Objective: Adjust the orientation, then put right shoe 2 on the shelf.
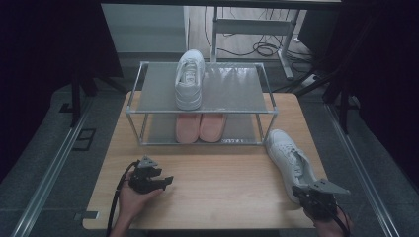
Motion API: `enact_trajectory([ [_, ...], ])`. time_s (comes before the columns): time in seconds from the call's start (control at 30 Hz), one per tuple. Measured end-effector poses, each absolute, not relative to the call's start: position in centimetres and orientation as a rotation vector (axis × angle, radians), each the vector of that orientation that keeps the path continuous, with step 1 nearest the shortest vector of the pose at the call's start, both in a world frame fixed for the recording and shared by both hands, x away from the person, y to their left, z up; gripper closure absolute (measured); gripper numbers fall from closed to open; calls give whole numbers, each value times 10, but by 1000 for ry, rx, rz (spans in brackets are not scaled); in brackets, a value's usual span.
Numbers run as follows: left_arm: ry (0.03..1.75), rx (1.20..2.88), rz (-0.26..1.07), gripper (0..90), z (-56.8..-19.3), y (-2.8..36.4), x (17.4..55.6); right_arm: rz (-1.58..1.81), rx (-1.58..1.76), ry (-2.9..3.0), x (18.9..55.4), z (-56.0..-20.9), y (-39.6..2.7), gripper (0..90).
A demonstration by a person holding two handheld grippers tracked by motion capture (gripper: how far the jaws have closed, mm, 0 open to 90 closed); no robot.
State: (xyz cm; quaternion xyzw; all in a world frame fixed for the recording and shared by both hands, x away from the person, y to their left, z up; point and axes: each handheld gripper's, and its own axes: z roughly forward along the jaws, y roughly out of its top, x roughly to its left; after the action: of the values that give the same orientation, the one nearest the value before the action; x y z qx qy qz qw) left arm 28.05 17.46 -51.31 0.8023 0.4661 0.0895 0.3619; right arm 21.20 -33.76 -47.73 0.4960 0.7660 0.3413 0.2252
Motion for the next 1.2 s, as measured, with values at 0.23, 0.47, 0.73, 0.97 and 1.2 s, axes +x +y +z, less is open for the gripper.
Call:
enact_trajectory([
  [0.23, 1203, 2072, 230, 411, -514, 174, 281, 942, 1385, 2096, 213, -478, -347, 900],
  [0.47, 1205, 2072, 228, 411, -514, 173, 281, 1003, 1352, 2113, 214, -474, -343, 900],
  [0.73, 1195, 2090, 233, 411, -516, 170, 282, 1110, 1305, 2095, 219, -455, -347, 900],
  [0.97, 1207, 2082, 238, 411, -515, 172, 279, 1179, 1268, 2085, 235, -440, -349, 899],
  [1.2, 1216, 2084, 240, 411, -516, 174, 279, 1196, 1261, 2084, 250, -437, -352, 894],
])
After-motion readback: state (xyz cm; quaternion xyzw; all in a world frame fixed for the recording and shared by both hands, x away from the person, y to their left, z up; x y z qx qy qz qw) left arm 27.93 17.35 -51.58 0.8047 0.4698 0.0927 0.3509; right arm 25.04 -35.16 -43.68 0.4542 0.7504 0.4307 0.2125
